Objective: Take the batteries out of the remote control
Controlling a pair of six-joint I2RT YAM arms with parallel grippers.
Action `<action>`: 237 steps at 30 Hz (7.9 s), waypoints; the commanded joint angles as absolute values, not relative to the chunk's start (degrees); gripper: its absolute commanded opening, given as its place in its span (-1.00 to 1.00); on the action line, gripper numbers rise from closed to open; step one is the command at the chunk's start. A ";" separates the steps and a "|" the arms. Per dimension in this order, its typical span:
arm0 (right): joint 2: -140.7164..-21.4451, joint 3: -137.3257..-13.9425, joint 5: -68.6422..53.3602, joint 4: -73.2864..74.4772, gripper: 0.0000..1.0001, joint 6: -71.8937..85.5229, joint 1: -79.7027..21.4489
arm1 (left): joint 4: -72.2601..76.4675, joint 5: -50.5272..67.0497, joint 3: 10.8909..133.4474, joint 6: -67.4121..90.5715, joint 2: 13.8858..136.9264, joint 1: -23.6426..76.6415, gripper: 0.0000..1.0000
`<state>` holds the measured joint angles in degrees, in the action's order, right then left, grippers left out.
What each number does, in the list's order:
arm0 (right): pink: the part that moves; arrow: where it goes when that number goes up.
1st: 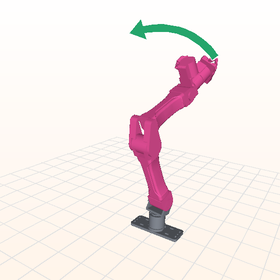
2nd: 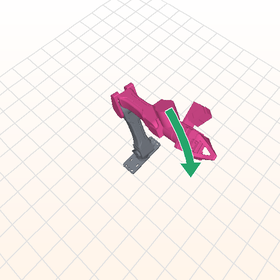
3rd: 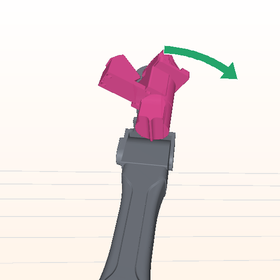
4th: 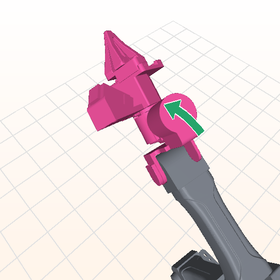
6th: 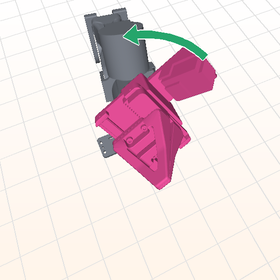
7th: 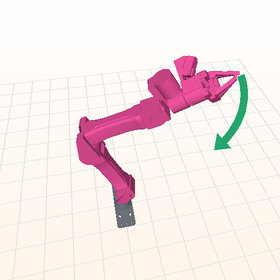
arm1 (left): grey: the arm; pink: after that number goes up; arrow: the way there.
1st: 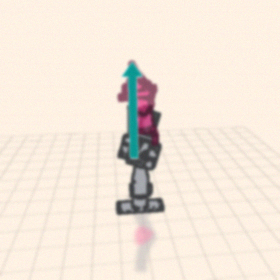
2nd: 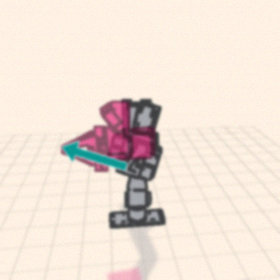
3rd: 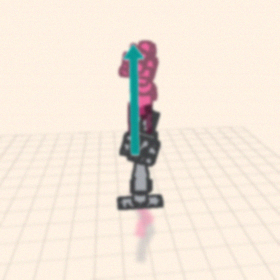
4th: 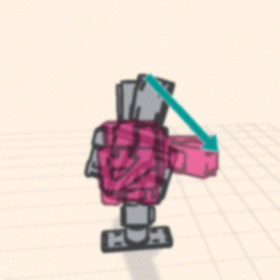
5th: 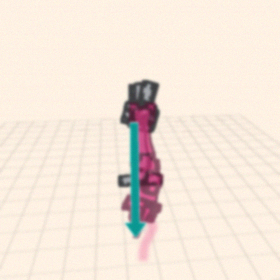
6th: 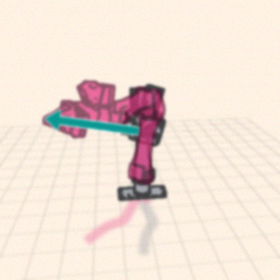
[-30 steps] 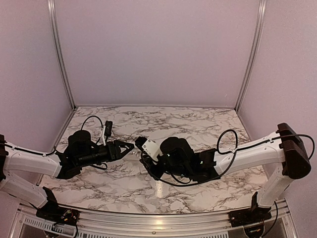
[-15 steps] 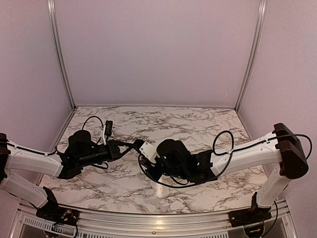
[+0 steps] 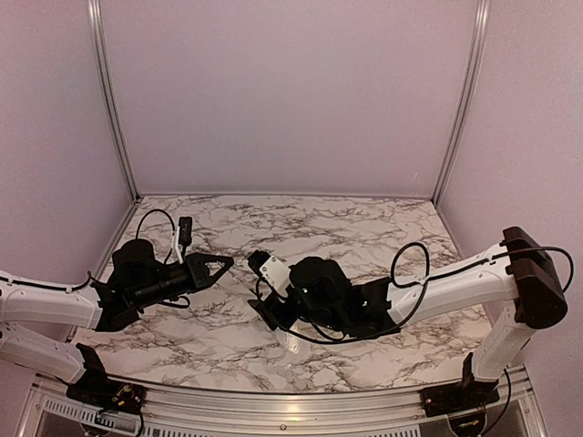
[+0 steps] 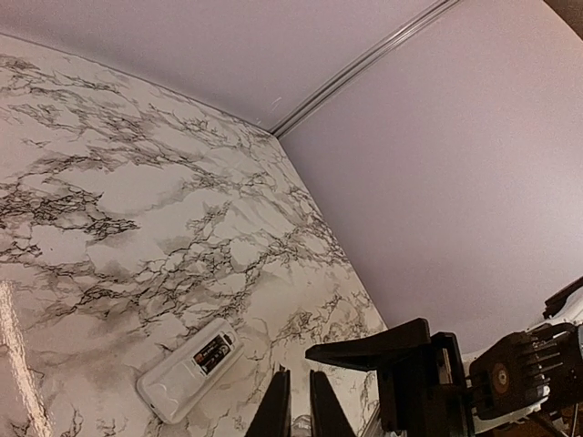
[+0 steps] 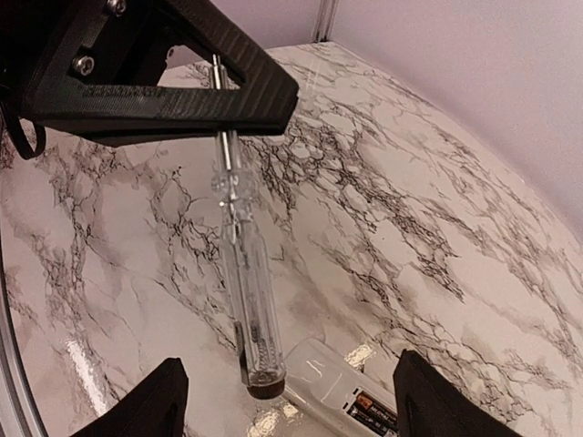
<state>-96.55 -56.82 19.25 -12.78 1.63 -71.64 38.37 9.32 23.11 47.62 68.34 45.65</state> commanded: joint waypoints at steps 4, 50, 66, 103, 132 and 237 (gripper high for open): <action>-92.90 -53.74 19.87 -17.31 0.90 4.53 -72.03 | 35.60 5.18 21.21 45.10 64.07 44.81 -1.00; -103.86 -43.64 -18.39 -76.73 0.83 57.94 -60.73 | 44.62 7.09 13.86 47.38 52.01 44.38 -1.00; -111.72 -51.13 -23.19 -84.66 0.52 61.15 -62.52 | 52.30 13.08 11.76 50.55 50.65 44.40 -1.00; -118.64 -60.84 -17.05 -87.47 -0.21 68.23 -65.30 | 62.58 9.34 8.70 50.12 56.40 44.42 -1.00; -119.46 -63.80 -15.72 -84.18 -0.46 68.67 -65.56 | 62.48 6.85 8.31 49.13 56.92 44.41 -1.00; -51.07 -29.22 23.47 -11.50 -1.00 32.90 -60.70 | 28.74 11.33 38.69 -2.70 104.79 49.05 0.83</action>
